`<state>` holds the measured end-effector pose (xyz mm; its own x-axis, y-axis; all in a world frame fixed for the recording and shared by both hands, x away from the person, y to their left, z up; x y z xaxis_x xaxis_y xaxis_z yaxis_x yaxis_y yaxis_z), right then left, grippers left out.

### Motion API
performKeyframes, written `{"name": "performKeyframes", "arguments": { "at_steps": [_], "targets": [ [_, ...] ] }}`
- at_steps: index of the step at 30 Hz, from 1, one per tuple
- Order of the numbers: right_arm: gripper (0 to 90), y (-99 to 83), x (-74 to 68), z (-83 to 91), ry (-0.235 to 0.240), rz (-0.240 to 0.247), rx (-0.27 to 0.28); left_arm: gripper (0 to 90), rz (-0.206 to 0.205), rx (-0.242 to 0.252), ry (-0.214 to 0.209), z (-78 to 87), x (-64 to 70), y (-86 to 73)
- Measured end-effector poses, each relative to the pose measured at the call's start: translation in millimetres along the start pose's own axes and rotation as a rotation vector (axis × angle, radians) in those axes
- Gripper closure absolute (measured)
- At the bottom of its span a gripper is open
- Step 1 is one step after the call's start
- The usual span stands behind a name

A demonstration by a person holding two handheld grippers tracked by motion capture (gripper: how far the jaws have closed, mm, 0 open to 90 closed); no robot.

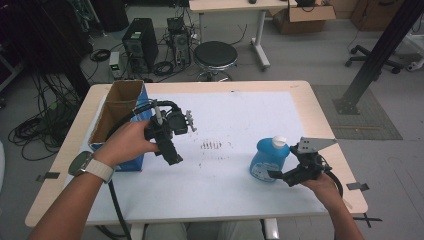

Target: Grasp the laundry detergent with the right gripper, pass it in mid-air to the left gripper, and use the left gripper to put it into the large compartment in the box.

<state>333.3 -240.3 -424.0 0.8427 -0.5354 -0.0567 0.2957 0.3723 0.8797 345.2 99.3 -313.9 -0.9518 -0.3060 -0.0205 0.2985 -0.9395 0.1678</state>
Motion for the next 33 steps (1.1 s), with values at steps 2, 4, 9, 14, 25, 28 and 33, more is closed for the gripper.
{"name": "performKeyframes", "arguments": {
  "at_steps": [2, 4, 9, 14, 25, 28, 33],
  "targets": [
    [7.4, 0.2, -0.1, -1.2, -0.001, -0.001, 0.002, 5.7, 0.001, -0.001, 0.001, -0.2, -0.1, -0.4],
    [7.5, 0.7, 0.1, -4.5, -0.004, -0.007, 0.01, 5.7, 0.001, -0.001, 0.001, -0.1, -0.3, -0.7],
    [8.0, 0.0, 0.4, -9.0, -0.014, -0.017, 0.022, 5.7, 0.003, -0.001, 0.001, -0.3, -0.4, -1.4],
    [9.1, -0.2, 0.5, -11.0, -0.02, -0.024, 0.033, 5.7, 0.004, 0.0, 0.002, -0.1, -0.6, -1.9],
    [14.6, -1.6, 1.1, -12.1, -0.031, -0.033, 0.04, 5.7, -0.004, -0.006, 0.003, -0.7, -1.2, -1.4],
    [17.1, -2.5, 1.0, -11.8, -0.032, -0.033, 0.041, 5.7, 0.002, -0.003, 0.003, -0.9, -1.0, -1.6],
    [22.2, -2.6, 0.5, -11.3, -0.032, -0.03, 0.046, 5.7, 0.003, -0.001, 0.003, -1.3, -1.2, -1.7]
  ]
}}
Point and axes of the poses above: each handheld gripper's, and its own axes: z roughly backward along the jaws, y roughly out of its top, x roughly to its right, the point moved 5 cm from there along -z, roughly forward along the jaws, and after that the axes turned 8 degrees about -y, right-handed, at the moved point
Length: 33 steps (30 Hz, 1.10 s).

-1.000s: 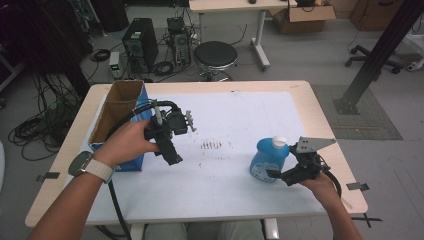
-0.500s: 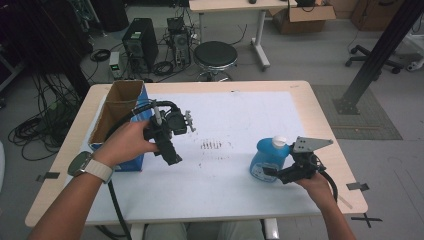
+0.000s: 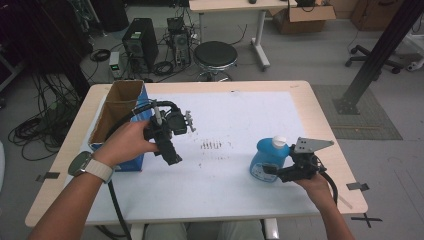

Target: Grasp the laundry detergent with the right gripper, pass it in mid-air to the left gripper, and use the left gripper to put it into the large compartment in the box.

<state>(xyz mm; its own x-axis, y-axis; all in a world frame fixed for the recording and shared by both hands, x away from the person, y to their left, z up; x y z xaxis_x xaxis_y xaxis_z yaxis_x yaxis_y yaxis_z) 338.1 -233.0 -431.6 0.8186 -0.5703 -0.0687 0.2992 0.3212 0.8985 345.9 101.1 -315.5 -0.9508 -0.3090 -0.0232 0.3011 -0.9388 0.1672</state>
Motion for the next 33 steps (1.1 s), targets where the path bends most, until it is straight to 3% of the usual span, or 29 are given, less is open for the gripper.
{"name": "performKeyframes", "arguments": {
  "at_steps": [23, 33],
  "targets": [
    [31.0, 0.7, 0.8, 1.9, -0.023, 0.017, 0.018, 5.7, 0.005, -0.002, -0.006, -3.0, -0.2, -1.6],
    [41.0, 1.2, -2.4, 3.0, -0.006, 0.05, 0.03, 5.7, 0.003, -0.004, -0.008, -3.6, -0.1, -0.9]
  ]
}}
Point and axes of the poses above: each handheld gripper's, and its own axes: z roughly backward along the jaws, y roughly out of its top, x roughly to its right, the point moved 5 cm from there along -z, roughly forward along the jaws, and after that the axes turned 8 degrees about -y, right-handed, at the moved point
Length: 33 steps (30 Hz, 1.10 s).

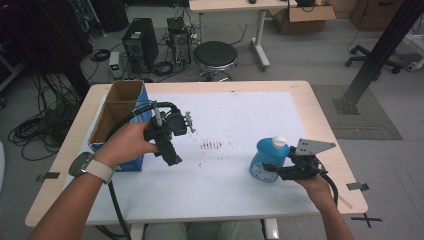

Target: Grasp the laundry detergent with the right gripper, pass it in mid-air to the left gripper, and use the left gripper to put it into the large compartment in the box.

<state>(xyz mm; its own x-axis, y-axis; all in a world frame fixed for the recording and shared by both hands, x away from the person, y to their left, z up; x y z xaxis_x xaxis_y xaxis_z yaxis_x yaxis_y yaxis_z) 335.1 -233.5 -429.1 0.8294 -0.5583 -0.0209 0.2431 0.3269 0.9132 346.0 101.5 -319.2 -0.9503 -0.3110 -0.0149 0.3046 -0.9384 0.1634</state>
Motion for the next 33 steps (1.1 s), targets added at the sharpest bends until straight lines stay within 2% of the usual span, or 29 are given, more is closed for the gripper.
{"name": "performKeyframes", "arguments": {
  "at_steps": [10, 20, 33],
  "targets": [
    [43.7, 2.1, -1.2, 0.9, -0.015, 0.037, 0.001, 5.7, 0.002, -0.002, -0.001, -0.5, 0.1, -0.7],
    [44.2, 5.6, -0.2, 2.7, 0.0, 0.038, -0.015, 5.7, 0.002, 0.002, -0.004, 1.1, 0.4, 0.4],
    [44.3, 27.2, -5.0, 11.7, 0.03, 0.073, -0.017, 5.7, -0.001, 0.013, 0.006, 11.3, 3.7, 1.3]
  ]
}}
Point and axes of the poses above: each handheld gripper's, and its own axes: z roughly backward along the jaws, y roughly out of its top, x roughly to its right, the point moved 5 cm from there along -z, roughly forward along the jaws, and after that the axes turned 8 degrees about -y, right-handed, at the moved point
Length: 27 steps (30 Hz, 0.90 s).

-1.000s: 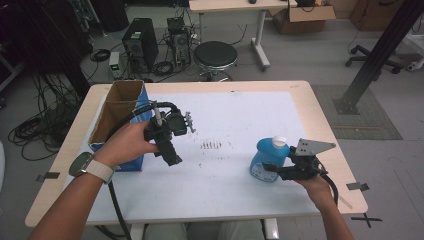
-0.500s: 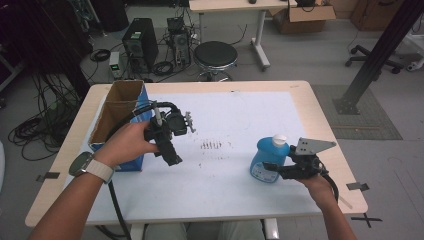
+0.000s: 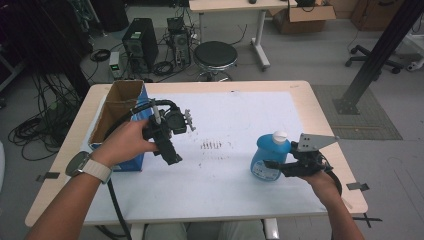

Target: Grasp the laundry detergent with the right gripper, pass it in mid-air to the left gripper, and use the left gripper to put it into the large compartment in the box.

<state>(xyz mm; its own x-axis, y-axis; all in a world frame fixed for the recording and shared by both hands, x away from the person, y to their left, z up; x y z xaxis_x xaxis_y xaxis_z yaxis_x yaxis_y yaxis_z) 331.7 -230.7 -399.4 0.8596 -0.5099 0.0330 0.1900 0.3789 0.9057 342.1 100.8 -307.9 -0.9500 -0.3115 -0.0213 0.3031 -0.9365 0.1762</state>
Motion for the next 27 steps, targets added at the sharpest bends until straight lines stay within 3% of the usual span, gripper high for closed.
{"name": "performKeyframes", "arguments": {
  "at_steps": [13, 27],
  "targets": [
    [44.2, 22.6, -0.3, 6.8, 0.057, 0.001, -0.002, 5.8, -0.03, 0.026, -0.008, 18.9, 11.0, 12.2],
    [44.1, 54.2, -4.5, 4.2, 0.145, 0.054, -0.03, 5.8, -0.072, 0.031, 0.01, 43.9, 16.5, 28.1]
  ]
}}
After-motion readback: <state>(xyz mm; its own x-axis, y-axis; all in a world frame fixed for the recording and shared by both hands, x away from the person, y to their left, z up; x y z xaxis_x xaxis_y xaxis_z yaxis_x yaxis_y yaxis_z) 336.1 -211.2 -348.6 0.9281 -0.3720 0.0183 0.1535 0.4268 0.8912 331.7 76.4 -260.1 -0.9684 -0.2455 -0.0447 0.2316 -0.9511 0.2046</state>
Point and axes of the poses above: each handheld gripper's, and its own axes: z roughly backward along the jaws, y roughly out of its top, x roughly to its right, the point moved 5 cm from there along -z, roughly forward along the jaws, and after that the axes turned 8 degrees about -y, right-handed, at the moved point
